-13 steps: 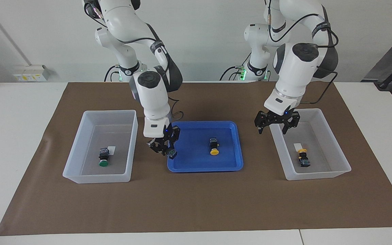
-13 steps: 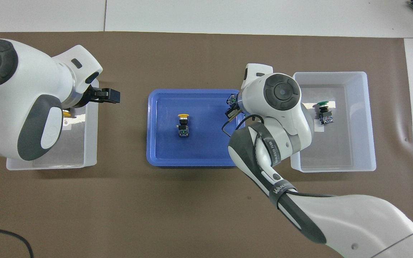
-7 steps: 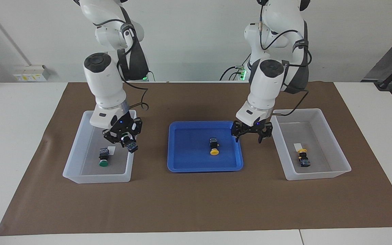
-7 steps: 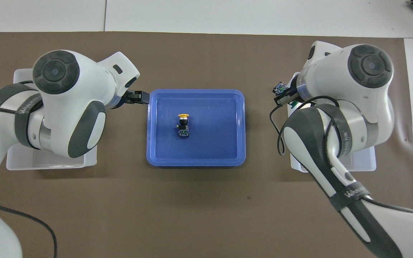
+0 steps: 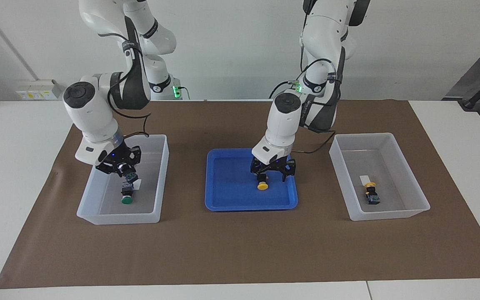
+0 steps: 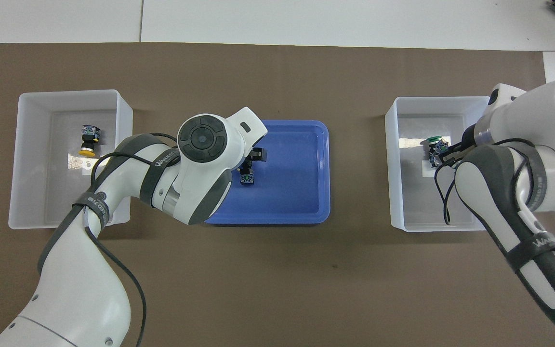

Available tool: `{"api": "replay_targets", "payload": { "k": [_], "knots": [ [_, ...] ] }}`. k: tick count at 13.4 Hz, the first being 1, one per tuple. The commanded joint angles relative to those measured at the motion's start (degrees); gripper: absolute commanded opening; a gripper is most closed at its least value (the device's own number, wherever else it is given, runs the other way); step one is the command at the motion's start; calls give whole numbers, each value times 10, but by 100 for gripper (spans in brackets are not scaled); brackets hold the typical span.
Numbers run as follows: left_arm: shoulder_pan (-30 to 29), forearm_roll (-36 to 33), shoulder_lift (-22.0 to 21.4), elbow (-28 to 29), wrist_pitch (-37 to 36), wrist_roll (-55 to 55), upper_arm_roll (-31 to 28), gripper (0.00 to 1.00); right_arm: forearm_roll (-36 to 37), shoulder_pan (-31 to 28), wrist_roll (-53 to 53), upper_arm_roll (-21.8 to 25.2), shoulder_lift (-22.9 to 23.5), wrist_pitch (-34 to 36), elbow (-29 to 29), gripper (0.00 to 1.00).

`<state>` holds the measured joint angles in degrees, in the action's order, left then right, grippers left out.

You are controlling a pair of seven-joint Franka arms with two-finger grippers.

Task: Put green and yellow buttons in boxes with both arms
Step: 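Grasp the last yellow button with the left gripper while the right gripper releases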

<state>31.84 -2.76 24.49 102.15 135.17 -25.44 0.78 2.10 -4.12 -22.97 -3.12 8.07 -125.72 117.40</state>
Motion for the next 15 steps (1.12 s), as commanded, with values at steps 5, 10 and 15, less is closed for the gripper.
{"api": "replay_targets", "payload": {
  "k": [5, 10, 15],
  "knots": [
    [12, -18, -6, 41, 30, -16, -10, 12, -37, -3, -4, -8, -19, -99, 101, 35],
    [9, -53, -8, 24, 23, -16, -14, 0, -37, -3, 30, -7, -17, -97, 67, 100],
    [-37, -54, -86, 24, -8, -8, -17, 0, -26, 2, 202, -7, -30, 3, -30, 100]
  ]
}}
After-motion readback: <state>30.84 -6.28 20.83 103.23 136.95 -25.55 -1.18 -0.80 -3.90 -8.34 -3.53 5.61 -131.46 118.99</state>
